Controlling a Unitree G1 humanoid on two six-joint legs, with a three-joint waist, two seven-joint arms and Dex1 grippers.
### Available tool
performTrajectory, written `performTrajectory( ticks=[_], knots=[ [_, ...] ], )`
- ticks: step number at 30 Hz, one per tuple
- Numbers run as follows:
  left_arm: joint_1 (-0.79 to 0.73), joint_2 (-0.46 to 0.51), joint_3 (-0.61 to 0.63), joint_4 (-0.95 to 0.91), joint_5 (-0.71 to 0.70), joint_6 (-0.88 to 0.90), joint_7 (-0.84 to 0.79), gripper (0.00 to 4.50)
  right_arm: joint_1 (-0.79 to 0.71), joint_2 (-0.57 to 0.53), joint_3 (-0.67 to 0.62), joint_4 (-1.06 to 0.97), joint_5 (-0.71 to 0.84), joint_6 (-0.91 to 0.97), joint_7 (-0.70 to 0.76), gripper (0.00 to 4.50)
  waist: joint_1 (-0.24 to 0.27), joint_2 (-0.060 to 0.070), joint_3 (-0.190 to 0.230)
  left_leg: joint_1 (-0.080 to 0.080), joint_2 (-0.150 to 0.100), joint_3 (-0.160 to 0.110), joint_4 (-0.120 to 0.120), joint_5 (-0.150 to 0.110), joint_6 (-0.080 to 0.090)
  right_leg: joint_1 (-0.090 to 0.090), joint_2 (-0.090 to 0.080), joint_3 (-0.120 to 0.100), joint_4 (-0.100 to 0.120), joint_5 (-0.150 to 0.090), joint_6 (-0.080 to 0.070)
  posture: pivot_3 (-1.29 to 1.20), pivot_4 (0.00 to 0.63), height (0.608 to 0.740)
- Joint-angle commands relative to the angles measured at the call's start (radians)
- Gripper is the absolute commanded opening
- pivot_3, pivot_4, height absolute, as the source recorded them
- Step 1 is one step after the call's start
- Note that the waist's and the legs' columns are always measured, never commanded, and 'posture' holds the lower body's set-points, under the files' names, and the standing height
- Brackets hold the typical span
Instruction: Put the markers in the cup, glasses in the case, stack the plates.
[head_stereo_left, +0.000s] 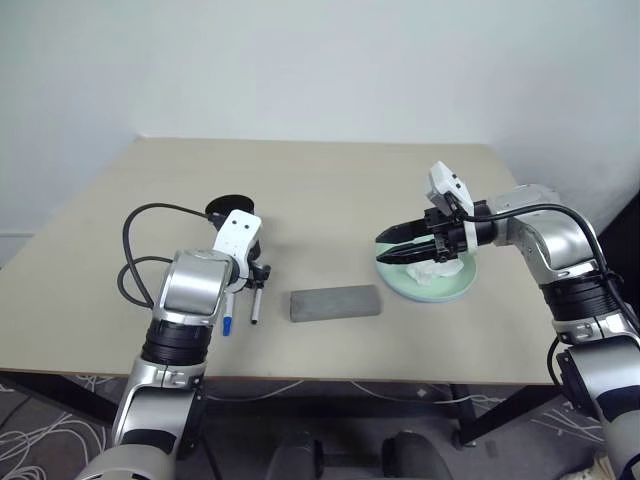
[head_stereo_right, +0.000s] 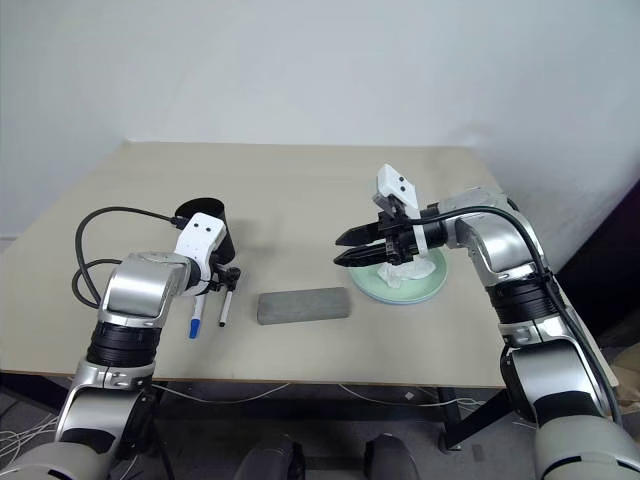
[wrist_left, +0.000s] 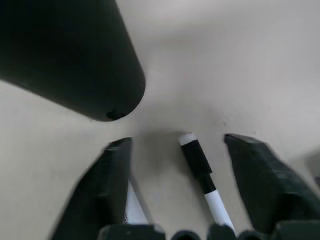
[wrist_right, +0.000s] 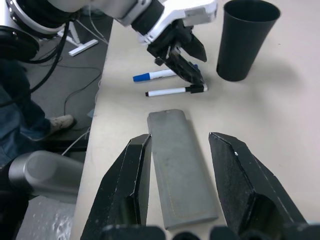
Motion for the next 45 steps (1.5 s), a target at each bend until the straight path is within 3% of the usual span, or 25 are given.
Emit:
performTrajectory(
  ticks=[1,16,20,26,31,36,38,41,45],
  knots=[
    [0.000,-0.021,0.033,-0.007,-0.015,0.001,0.057,3.03,-0.035,0.002,-0.014,0.002,-0.001,-0.020,0.007,1.97,0.000,0.000,0.000,0.000,0.000,0.000,0.000,0.000,0.000,0.000,0.000,0.000,0.000,0.000,0.000,0.00,0.000,0.702],
    [-0.004,-0.075,0.023,0.081,-0.077,-0.041,0.159,3.03,-0.026,0.006,-0.016,-0.010,0.003,-0.017,0.005,1.97,0.000,0.000,0.000,0.000,0.000,0.000,0.000,0.000,-0.001,0.000,0.000,0.000,0.000,0.001,-0.001,0.00,0.000,0.702],
    [-0.006,-0.068,0.010,0.094,-0.087,-0.051,0.159,2.20,-0.025,0.005,-0.017,-0.012,0.003,-0.016,0.003,1.97,0.000,0.000,0.000,0.000,0.000,0.000,0.000,0.000,-0.001,0.000,0.000,0.000,0.000,0.001,-0.001,0.00,0.000,0.702],
    [-0.005,-0.058,-0.002,0.099,-0.105,-0.047,0.164,0.11,-0.025,0.005,-0.018,-0.017,0.004,-0.016,0.001,1.97,0.000,0.000,0.000,0.000,0.000,0.000,0.000,0.000,-0.001,0.000,0.000,0.000,0.000,0.001,-0.001,0.00,0.000,0.702],
    [-0.008,-0.032,-0.037,0.105,-0.114,-0.078,0.138,0.11,-0.025,0.006,-0.018,-0.020,0.005,-0.016,-0.001,1.97,0.000,0.000,0.000,0.000,0.000,0.000,0.000,0.000,-0.001,0.000,0.000,0.000,0.000,0.002,-0.001,0.00,0.000,0.702],
    [-0.012,0.008,-0.092,0.070,-0.126,-0.256,0.064,0.11,-0.024,0.008,-0.017,-0.020,0.005,-0.017,-0.002,1.97,0.000,0.000,0.000,0.000,0.000,0.000,0.000,0.001,-0.002,0.000,0.000,0.000,0.000,0.002,-0.002,0.00,0.000,0.702],
    [-0.002,0.023,-0.112,-0.008,-0.175,-0.367,-0.039,0.11,-0.026,0.011,-0.016,-0.017,0.005,-0.019,-0.003,1.97,0.001,0.000,0.000,0.000,0.000,0.000,0.000,0.001,-0.002,0.000,0.000,0.000,0.000,0.002,-0.002,0.00,0.000,0.702],
    [-0.009,-0.002,-0.057,-0.090,-0.277,-0.477,-0.139,0.11,-0.030,0.015,-0.015,-0.013,0.005,-0.021,-0.004,1.97,0.003,0.000,0.000,-0.001,0.000,0.001,0.000,0.000,-0.002,-0.001,-0.001,0.000,-0.002,0.002,-0.002,0.00,0.000,0.702],
    [-0.058,-0.046,0.039,-0.041,-0.318,-0.623,-0.099,0.11,-0.032,0.019,-0.017,-0.008,0.003,-0.022,-0.004,1.97,0.002,0.000,0.000,-0.001,-0.001,0.001,0.000,0.001,-0.001,-0.001,-0.001,0.000,-0.002,0.002,-0.001,0.00,0.000,0.702]
  ],
)
